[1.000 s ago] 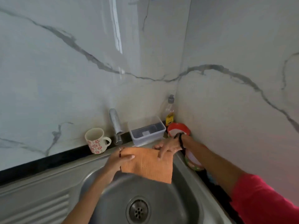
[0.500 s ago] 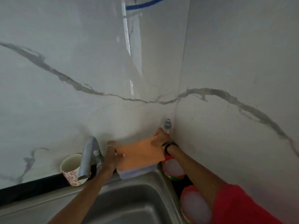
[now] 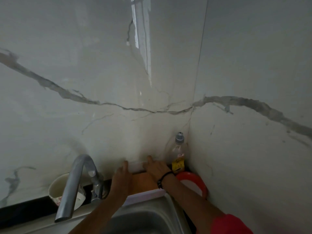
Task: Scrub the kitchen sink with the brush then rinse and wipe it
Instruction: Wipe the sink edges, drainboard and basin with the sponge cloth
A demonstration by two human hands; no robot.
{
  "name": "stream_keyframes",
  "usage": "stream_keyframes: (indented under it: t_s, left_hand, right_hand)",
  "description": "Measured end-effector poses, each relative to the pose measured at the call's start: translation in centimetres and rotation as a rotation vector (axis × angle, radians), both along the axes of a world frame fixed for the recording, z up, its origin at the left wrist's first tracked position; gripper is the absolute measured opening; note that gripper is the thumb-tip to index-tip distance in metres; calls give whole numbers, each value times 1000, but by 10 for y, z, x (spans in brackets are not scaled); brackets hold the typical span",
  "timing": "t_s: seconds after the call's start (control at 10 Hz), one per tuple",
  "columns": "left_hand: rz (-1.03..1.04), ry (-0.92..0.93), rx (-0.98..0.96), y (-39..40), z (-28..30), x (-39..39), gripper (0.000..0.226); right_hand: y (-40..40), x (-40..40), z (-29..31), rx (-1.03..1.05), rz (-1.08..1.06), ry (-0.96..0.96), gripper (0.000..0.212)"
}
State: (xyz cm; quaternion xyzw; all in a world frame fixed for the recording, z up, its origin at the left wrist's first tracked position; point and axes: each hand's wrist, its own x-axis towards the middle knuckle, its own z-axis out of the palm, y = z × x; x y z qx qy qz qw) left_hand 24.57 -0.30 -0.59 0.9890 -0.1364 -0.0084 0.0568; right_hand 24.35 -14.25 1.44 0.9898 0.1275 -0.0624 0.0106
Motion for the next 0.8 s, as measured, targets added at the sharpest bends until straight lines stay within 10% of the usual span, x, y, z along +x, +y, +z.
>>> stream_keyframes:
  t_s: [0.5, 0.8]
  left_hand:
    - [-19, -163, -315, -21, 49, -49, 27]
    - [-105, 166, -642, -21, 0, -206, 23]
  right_hand:
    - [20, -54, 42, 359, -343, -211, 22]
    - [0, -257, 28, 573, -668, -243, 15]
